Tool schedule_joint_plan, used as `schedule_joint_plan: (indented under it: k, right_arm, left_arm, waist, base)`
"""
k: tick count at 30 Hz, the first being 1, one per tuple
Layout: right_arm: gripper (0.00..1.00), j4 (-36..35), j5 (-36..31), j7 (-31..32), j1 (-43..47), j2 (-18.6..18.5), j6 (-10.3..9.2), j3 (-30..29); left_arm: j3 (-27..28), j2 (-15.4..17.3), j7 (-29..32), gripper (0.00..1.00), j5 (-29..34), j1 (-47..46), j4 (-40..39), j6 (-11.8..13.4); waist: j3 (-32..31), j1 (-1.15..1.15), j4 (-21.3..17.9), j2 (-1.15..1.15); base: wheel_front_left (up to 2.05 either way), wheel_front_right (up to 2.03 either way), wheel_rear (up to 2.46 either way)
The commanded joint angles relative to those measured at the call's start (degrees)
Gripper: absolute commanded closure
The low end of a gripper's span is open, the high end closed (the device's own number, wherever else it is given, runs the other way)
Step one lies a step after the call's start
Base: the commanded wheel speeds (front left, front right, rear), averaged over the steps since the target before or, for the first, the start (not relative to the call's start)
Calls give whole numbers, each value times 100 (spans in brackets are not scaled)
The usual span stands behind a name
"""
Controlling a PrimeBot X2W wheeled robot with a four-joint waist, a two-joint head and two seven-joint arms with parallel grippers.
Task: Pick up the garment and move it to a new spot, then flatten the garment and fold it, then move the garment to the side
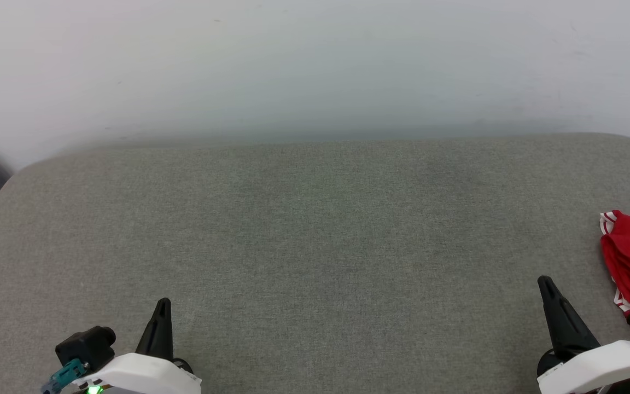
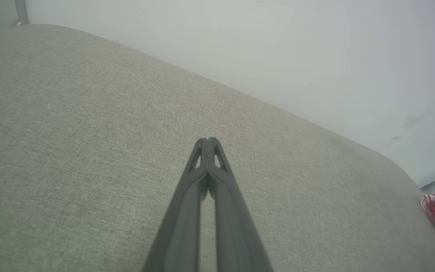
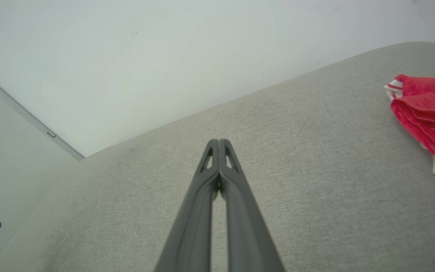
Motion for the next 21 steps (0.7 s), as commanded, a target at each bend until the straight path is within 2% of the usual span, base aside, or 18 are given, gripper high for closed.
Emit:
schedule_joint_plan:
  k: [1,21]
  right_arm:
    - [100,-8,267,9,-195,6,0,-33]
    - [100,411,1924,80,-471,73,0,-125]
  left_arm:
    - [120,-14,53,100,-211,-181,-38,-76]
    - [611,-319,467,100,-1570,-344,120,-487]
  waist:
    - [2,0,3,0]
    - [23,0,31,0]
  base:
    - [0,0,0]
    - [0,0,0]
